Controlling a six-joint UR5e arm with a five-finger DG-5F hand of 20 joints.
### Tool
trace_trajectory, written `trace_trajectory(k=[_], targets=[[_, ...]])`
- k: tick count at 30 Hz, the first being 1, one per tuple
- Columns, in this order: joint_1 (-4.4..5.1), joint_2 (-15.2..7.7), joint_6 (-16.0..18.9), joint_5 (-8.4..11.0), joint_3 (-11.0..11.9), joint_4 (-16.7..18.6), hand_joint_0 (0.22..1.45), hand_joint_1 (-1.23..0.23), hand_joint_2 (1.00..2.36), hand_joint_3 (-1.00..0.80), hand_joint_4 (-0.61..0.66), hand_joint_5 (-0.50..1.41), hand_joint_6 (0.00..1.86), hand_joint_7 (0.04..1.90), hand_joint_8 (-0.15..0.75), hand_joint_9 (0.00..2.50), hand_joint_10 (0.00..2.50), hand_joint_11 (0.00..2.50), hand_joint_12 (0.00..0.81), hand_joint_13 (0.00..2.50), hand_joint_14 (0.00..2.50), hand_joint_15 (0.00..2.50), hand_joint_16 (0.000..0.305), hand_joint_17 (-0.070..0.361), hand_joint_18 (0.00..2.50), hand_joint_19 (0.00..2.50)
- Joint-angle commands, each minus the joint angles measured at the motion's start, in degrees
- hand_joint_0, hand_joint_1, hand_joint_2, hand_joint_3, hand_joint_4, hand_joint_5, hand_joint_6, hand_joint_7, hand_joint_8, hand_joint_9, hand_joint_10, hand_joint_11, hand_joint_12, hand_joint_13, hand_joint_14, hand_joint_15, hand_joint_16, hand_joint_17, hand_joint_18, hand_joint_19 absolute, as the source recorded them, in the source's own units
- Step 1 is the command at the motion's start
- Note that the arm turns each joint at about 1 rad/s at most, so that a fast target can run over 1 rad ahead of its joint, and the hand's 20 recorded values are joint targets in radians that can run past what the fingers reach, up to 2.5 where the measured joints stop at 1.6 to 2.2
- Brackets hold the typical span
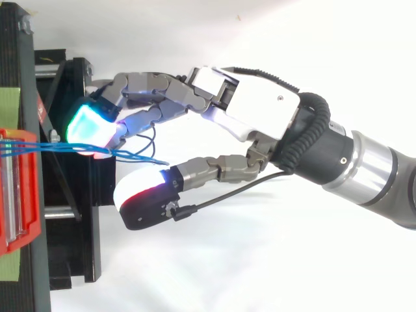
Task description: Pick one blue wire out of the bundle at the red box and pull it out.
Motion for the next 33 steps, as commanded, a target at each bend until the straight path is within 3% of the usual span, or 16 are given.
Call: trace_trajectory(k=[1, 19, 33], targets=[[0.15, 0.0, -0.1, 0.11, 0.0, 0.1, 0.55, -0.77, 1.01, -0.43, 0.22, -0.1, 0.5, 1.2, 0.242, 0.74, 0.01, 0.43, 0.35, 0.3, 0.01, 0.21, 0.048, 0.107, 0.28, 0.43], [0.59, -0.4, -0.2, 0.03, 0.0, 0.1, 0.59, -0.77, 1.01, -0.38, 0.19, -0.09, 0.52, 1.3, 0.247, 0.79, 0.01, 0.47, 0.351, 0.37, 0.01, 0.24, 0.046, 0.104, 0.33, 0.45], [0.67, -0.4, -0.6, 0.11, 0.0, 0.1, 0.6, -0.74, 1.01, -0.29, 0.18, -0.13, 0.71, 1.07, 0.255, 0.84, 0.02, 0.51, 0.353, 0.41, 0.01, 0.26, 0.046, 0.104, 0.38, 0.46]])
